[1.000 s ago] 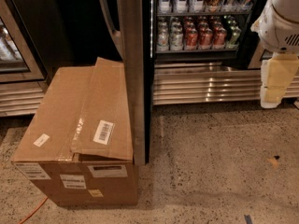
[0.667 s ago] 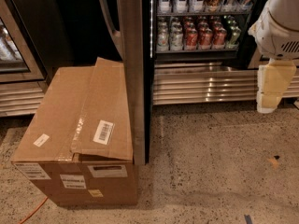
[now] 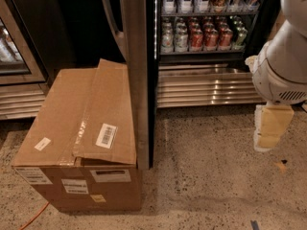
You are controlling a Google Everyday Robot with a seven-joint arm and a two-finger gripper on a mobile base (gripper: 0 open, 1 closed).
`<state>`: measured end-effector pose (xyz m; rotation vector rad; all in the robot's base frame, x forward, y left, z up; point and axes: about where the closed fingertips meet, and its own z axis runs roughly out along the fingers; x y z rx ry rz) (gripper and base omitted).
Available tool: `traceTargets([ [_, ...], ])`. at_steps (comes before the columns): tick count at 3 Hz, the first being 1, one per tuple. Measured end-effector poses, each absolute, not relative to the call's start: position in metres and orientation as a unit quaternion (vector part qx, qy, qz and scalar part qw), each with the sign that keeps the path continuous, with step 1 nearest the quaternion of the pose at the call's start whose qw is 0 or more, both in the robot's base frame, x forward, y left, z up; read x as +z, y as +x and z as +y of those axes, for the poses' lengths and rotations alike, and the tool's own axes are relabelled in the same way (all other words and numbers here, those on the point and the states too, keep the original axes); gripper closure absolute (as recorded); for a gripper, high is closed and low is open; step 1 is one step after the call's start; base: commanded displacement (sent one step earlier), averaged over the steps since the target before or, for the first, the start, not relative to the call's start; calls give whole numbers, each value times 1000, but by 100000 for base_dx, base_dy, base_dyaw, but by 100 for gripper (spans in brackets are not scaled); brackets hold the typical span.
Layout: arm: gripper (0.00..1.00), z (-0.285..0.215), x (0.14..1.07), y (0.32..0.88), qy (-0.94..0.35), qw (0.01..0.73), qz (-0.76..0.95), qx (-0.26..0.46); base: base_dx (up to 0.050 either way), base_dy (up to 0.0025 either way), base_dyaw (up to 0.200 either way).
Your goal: Close left fridge door
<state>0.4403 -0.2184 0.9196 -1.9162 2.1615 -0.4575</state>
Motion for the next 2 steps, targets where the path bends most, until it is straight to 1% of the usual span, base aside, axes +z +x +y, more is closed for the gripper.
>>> traceTargets([
  [1, 0, -217, 904, 432, -661, 110, 733, -119, 0, 0, 0],
  [2, 0, -218, 878, 410, -675, 103, 727, -74, 0, 0, 0],
])
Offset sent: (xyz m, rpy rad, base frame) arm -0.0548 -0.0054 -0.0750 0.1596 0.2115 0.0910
